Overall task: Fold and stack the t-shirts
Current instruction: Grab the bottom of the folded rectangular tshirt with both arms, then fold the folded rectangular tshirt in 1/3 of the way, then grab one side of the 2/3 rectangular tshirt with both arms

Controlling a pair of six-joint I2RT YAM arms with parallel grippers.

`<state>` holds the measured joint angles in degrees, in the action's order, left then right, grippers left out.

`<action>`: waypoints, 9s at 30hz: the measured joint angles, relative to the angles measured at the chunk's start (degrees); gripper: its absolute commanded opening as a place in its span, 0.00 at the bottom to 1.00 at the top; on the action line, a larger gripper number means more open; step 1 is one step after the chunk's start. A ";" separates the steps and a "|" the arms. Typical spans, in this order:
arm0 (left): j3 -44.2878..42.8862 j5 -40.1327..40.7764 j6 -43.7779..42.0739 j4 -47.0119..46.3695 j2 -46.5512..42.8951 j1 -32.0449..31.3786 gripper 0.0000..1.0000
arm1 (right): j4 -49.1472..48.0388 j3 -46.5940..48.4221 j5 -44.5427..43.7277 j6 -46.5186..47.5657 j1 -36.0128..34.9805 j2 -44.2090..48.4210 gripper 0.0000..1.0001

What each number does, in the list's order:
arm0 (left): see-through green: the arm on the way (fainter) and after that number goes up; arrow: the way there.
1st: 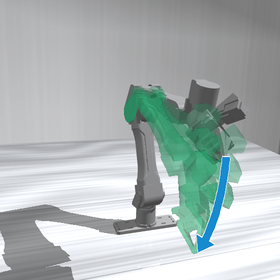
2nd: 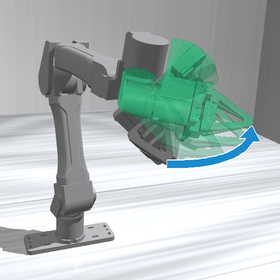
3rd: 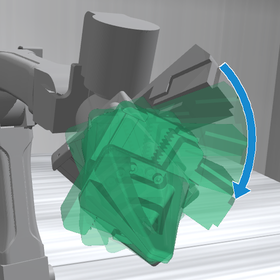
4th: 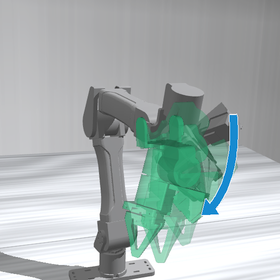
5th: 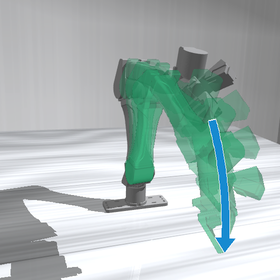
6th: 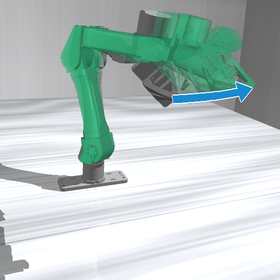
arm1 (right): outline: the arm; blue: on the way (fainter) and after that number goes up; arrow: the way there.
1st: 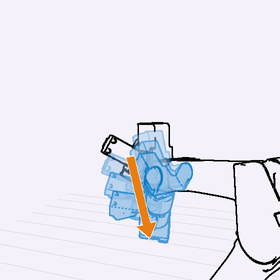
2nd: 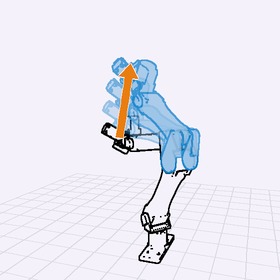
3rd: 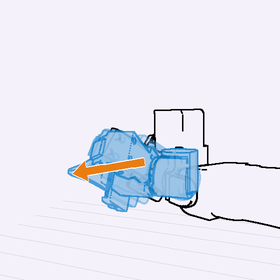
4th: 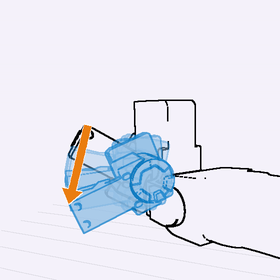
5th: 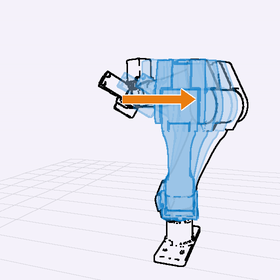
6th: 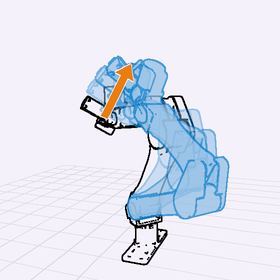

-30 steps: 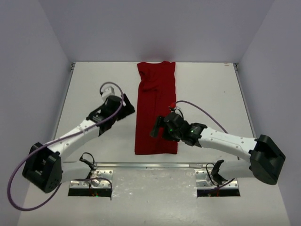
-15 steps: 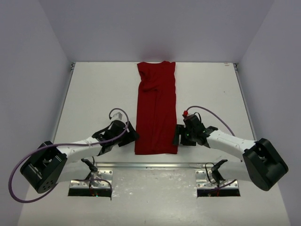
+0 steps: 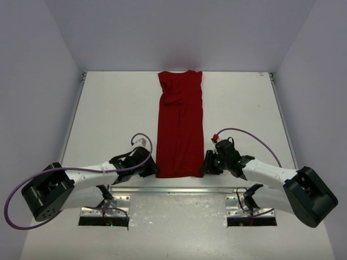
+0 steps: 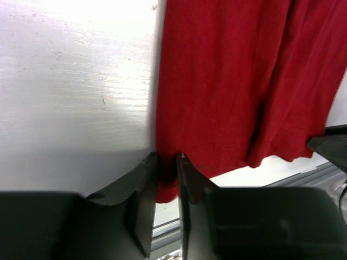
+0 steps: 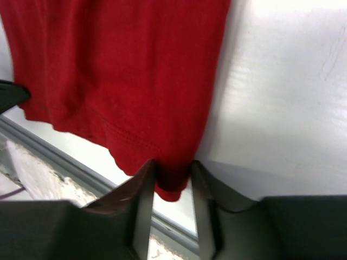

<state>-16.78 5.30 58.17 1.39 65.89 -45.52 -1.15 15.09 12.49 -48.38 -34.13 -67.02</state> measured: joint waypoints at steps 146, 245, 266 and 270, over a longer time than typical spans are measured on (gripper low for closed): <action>-67.28 15.65 -21.81 18.71 53.83 16.39 0.36 | 24.98 63.45 -10.40 15.82 11.28 -42.47 0.29; -4.17 10.08 -8.37 8.11 -0.87 13.11 0.70 | -0.92 14.40 7.85 3.91 6.16 -17.35 0.66; -1.42 4.07 -8.57 -7.08 5.86 13.44 0.00 | -11.10 11.72 4.68 -3.26 3.17 -22.43 0.01; 0.96 2.60 -8.02 -6.62 2.12 11.30 0.00 | -9.42 9.51 3.48 -2.89 3.13 -18.84 0.01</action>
<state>-15.81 7.90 50.15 -5.23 68.01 -34.22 -10.57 24.60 15.97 -51.27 -31.00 -85.86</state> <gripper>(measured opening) 0.024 0.020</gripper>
